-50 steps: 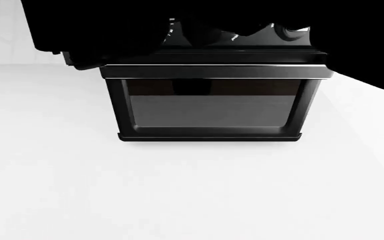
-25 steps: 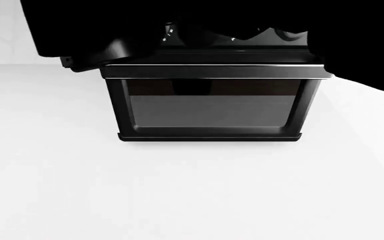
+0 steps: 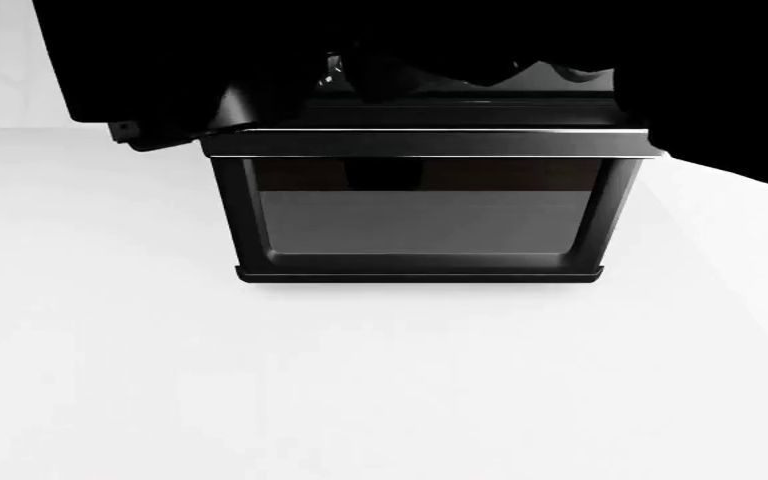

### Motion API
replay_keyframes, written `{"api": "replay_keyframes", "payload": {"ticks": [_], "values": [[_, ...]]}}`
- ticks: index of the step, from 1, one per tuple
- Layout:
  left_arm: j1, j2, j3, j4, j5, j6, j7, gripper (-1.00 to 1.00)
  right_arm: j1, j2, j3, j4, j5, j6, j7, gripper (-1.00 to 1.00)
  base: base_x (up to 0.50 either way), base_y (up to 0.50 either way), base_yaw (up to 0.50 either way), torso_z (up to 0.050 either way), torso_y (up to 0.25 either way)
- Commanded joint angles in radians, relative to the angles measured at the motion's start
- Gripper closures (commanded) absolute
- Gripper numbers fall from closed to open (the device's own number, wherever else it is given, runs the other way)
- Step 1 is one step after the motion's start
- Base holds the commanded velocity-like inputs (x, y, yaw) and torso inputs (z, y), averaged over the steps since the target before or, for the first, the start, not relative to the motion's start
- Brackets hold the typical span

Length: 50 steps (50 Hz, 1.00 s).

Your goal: Turn on the toaster oven by setting the timer.

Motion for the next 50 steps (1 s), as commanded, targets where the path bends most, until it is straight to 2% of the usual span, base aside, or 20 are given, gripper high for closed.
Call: {"api": "replay_keyframes", "payload": {"ticks": [1,27,50], "values": [[0.001,0.003,0.006,-0.001,0.0,0.003,0.002,-1.0,-0.005,0.0,-0.002,-0.005,0.019,-0.013,0.033,-1.0,0.0,0.0,0.0,0.0,0.0],[0.012,0.002,0.005,0.002,-0.007,0.012,-0.004,-1.0,0.0,0.0,-0.001,-0.012,0.007,-0.071,0.058,-1.0,0.0,0.0,0.0,0.0,0.0],[0.035,-0.003,-0.017,0.005,-0.016,0.017,-0.007,-1.0,-0.03,0.0,-0.002,0.016,-0.009,-0.04,0.044,-1.0,0.0,0.0,0.0,0.0,0.0]]}}
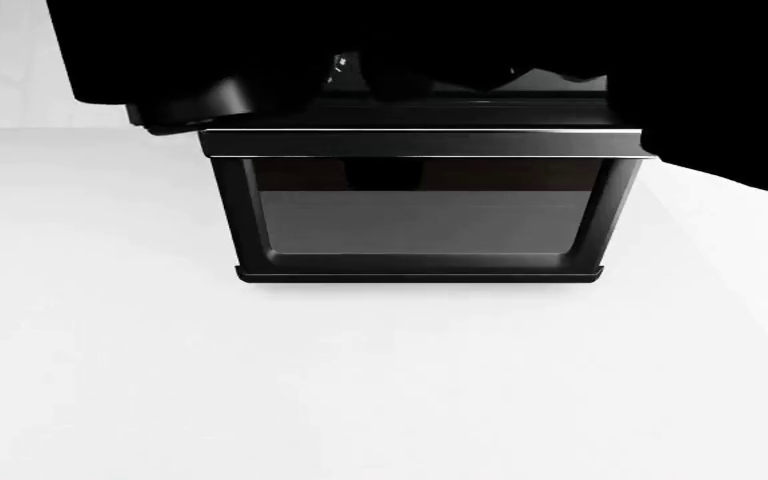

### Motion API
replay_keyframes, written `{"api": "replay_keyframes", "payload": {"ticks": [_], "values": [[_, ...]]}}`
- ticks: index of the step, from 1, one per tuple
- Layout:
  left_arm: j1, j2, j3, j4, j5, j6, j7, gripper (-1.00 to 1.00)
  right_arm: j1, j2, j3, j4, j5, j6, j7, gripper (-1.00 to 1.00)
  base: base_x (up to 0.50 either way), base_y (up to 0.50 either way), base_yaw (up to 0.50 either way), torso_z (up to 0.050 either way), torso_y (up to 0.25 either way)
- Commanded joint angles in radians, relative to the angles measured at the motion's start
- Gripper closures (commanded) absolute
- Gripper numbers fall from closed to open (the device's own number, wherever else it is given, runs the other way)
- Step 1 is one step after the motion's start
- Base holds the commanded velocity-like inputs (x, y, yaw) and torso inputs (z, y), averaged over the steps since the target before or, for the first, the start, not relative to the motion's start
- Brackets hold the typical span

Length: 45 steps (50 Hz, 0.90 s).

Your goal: Turn on the toaster oven by setting the timer.

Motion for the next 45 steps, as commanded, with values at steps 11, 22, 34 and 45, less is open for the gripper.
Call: {"api": "replay_keyframes", "payload": {"ticks": [11,22,34,45], "values": [[0.017,-0.007,-0.019,0.002,-0.011,0.005,-0.003,-1.0,-0.028,0.0,-0.001,0.017,-0.018,0.034,-0.024,-1.0,0.0,0.0,0.0,0.0,0.0],[0.012,-0.002,-0.005,-0.002,0.002,0.008,0.0,-1.0,-0.028,0.0,-0.001,0.034,-0.028,0.025,-0.033,-1.0,0.0,0.0,0.0,0.0,0.0],[0.013,-0.004,-0.005,-0.003,-0.001,0.011,-0.002,-1.0,-0.043,0.0,-0.001,0.04,-0.033,0.014,-0.038,-1.0,0.0,0.0,0.0,0.0,0.0],[0.029,-0.007,-0.024,-0.002,-0.013,0.015,-0.008,-1.0,-0.053,0.0,-0.001,0.027,-0.032,-0.009,-0.028,-1.0,0.0,0.0,0.0,0.0,0.0]]}}
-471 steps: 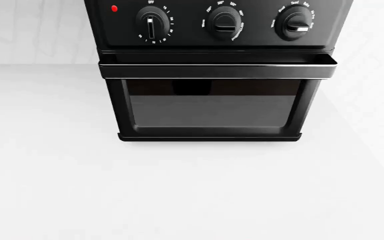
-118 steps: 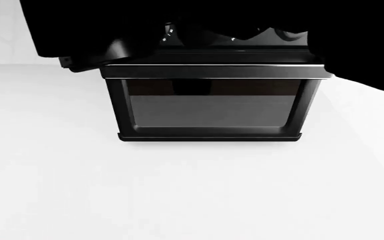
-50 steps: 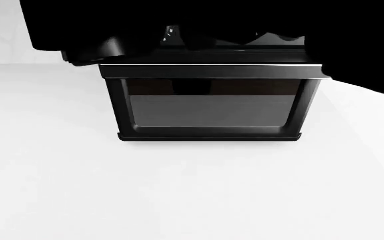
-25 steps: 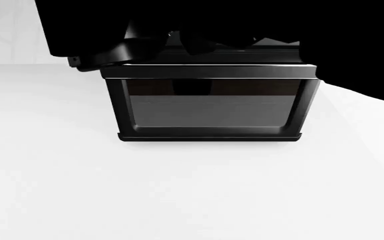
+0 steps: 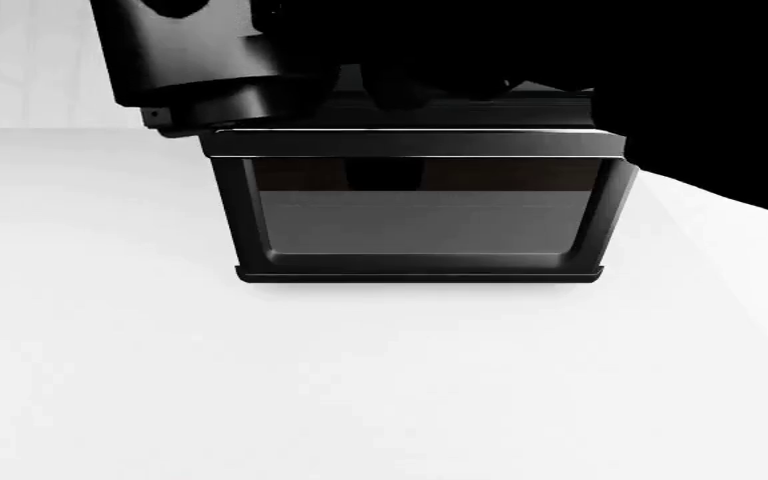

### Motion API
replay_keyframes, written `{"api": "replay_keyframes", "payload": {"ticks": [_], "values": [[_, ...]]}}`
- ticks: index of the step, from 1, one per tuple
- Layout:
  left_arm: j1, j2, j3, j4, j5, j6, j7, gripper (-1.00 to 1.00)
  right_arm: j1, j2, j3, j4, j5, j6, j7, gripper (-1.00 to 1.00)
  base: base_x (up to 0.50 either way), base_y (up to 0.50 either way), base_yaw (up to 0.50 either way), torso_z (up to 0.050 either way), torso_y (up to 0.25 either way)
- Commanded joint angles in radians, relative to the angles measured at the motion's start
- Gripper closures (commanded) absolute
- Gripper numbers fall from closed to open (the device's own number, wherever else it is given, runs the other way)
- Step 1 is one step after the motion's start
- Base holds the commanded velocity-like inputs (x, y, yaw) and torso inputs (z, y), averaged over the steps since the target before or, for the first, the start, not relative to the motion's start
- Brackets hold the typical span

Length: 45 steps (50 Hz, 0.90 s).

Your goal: Turn on the toaster oven by setting the timer.

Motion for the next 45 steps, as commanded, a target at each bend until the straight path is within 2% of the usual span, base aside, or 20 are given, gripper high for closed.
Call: {"api": "replay_keyframes", "payload": {"ticks": [1,8,45], "values": [[0.017,-0.004,-0.021,0.002,-0.013,0.003,-0.007,-1.0,-0.013,0.0,0.0,-0.007,-0.004,-0.02,0.008,-1.0,0.0,0.0,0.0,0.0,0.0],[0.0,0.003,0.007,-0.007,0.003,0.007,-0.003,-1.0,-0.023,0.0,0.0,-0.006,-0.011,-0.033,0.022,-1.0,0.0,0.0,0.0,0.0,0.0],[0.012,0.0,-0.001,-0.007,0.0,0.016,-0.008,-1.0,-0.047,0.0,-0.001,0.004,-0.034,-0.043,-0.015,-1.0,0.0,0.0,0.0,0.0,0.0]]}}
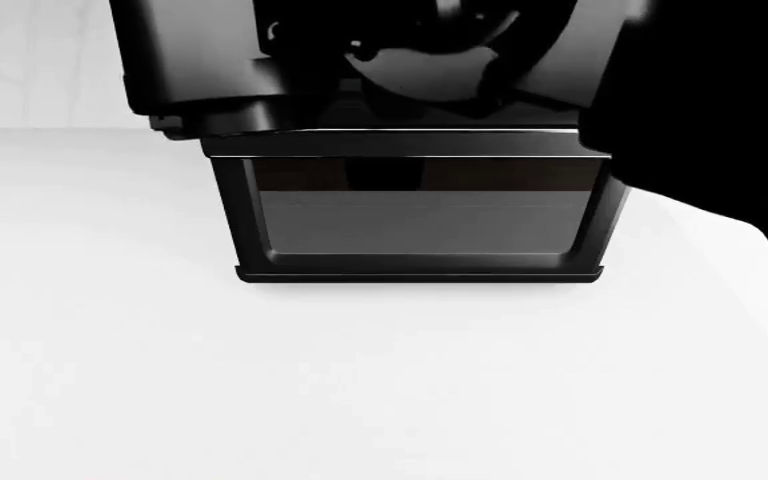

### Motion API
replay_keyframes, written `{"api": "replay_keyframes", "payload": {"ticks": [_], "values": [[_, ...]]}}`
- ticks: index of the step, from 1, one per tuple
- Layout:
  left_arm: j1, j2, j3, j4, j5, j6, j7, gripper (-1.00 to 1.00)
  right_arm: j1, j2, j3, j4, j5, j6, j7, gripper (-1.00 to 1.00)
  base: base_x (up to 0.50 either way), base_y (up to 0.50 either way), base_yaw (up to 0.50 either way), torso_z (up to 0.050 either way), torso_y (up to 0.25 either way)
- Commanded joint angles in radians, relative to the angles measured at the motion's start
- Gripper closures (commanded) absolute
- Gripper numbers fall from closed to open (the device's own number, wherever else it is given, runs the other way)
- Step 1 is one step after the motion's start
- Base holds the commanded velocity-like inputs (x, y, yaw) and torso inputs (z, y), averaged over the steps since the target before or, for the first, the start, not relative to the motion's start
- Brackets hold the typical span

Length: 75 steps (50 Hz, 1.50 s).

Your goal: Turn on the toaster oven by setting the timer.

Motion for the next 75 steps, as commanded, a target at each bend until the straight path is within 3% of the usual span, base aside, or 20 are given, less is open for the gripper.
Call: {"api": "replay_keyframes", "payload": {"ticks": [1,27,28,65,75], "values": [[0.005,-0.002,-0.004,0.0,-0.001,0.002,-0.001,-1.0,-0.013,0.0,0.0,0.005,-0.012,-0.004,-0.009,-1.0,0.0,0.0,0.0,0.0,0.0],[0.042,-0.004,-0.042,0.007,-0.029,0.009,-0.014,-1.0,-0.026,0.0,0.0,0.017,-0.026,-0.013,-0.005,-1.0,0.0,0.0,0.0,0.0,0.0],[0.041,-0.004,-0.04,0.007,-0.028,0.009,-0.014,-1.0,-0.025,0.0,0.0,0.014,-0.026,-0.015,-0.007,1.0,0.0,0.0,0.0,0.0,0.0],[0.075,-0.003,-0.068,0.017,-0.045,0.015,-0.025,-1.0,-0.028,0.0,0.0,0.007,-0.032,-0.056,-0.005,1.0,0.0,0.0,0.0,0.0,0.0],[0.08,0.0,-0.071,0.015,-0.042,0.017,-0.023,-1.0,-0.048,0.0,0.001,0.004,-0.024,-0.194,-0.049,1.0,0.0,0.0,0.0,0.0,0.0]]}}
